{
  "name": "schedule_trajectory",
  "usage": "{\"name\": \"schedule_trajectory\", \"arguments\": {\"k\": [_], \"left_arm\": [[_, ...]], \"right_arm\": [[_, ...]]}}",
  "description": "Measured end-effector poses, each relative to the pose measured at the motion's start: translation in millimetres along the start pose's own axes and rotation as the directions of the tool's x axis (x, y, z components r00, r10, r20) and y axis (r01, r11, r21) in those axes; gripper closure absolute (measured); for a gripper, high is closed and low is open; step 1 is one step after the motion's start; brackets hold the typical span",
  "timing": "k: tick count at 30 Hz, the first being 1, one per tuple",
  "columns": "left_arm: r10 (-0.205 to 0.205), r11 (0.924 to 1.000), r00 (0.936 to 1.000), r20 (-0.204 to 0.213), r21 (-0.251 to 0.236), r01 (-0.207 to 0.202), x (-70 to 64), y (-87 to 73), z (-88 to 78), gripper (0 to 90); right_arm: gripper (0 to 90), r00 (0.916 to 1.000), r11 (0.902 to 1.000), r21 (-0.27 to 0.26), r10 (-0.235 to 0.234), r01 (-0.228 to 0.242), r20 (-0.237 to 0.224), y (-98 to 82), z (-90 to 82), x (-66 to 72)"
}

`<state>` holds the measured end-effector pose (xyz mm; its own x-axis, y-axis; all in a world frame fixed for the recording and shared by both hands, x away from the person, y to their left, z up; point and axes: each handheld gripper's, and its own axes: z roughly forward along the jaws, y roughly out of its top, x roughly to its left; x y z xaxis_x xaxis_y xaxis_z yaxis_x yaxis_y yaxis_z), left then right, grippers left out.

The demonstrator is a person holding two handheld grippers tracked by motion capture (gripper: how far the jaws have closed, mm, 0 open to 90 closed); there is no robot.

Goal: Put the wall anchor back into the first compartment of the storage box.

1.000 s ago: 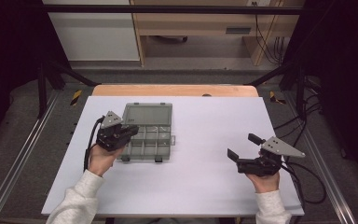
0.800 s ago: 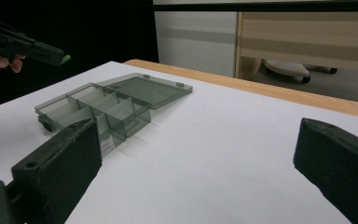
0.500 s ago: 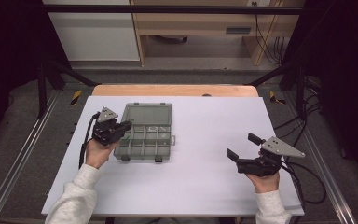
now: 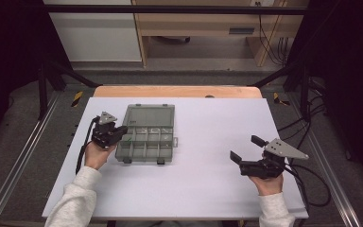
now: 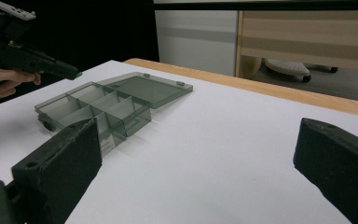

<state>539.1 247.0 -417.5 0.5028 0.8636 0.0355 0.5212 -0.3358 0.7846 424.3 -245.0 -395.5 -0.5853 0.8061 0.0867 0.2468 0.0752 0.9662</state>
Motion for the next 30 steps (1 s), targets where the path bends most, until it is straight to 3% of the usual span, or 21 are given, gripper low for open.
{"name": "schedule_trajectory", "arguments": {"k": [9, 17, 20, 27, 30], "left_arm": [[0.019, 0.9977, 0.9996, -0.023, 0.066, -0.017, 1.3, -9.0, 16.1, 83.5], [0.013, 0.9937, 0.9998, -0.016, 0.112, -0.011, 1.5, -13.7, 25.2, 82.9], [0.000, 0.9950, 0.9999, -0.014, 0.099, 0.001, 0.8, -13.2, 24.6, 82.2], [-0.030, 0.9985, 0.9995, -0.012, 0.045, 0.031, 3.1, -9.5, 9.4, 71.1], [-0.040, 0.9991, 0.9992, -0.002, -0.008, 0.040, 0.5, -7.8, -2.5, 64.2]], "right_arm": [[1.4, 1.0000, 1.0000, -0.002, 0.001, -0.001, 0.001, 0.0, 0.0, 0.0], [1.4, 1.0000, 1.0000, -0.004, -0.003, 0.003, 0.002, 0.0, -0.1, -0.3], [1.4, 1.0000, 1.0000, -0.005, -0.002, 0.002, 0.000, 0.0, -0.1, -0.2], [1.4, 1.0000, 1.0000, -0.007, 0.001, -0.001, 0.002, 0.2, -0.5, 0.1], [1.4, 1.0000, 1.0000, -0.007, -0.002, 0.002, 0.003, 0.1, -0.5, -0.3]]}}
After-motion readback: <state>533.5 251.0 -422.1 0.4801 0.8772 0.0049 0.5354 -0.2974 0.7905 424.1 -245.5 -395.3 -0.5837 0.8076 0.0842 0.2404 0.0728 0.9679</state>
